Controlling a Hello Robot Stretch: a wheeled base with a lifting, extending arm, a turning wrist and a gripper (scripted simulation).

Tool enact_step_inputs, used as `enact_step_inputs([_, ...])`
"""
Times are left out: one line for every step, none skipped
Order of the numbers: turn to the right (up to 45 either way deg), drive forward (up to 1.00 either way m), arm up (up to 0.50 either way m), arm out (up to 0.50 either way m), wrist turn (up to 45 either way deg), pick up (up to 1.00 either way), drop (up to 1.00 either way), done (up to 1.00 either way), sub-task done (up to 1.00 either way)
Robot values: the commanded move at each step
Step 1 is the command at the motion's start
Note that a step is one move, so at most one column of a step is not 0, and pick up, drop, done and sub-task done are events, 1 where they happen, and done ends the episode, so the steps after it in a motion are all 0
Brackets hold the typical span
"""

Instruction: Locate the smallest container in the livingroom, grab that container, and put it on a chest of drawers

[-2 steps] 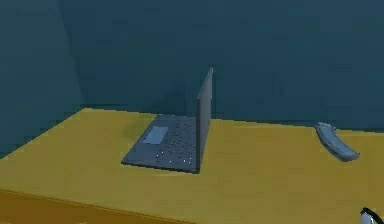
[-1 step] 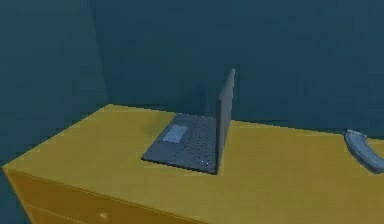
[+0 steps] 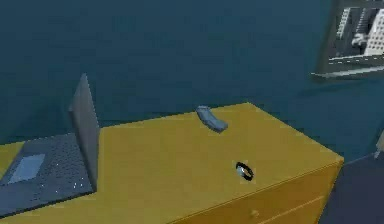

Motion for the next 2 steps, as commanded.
enact_step_inputs([-39.0,0.0,0.0,0.0,0.0,0.0,0.0,0.0,0.0])
enact_step_inputs([0.0,0.15,0.0,0.0,0.0,0.0,0.0,0.0,0.0])
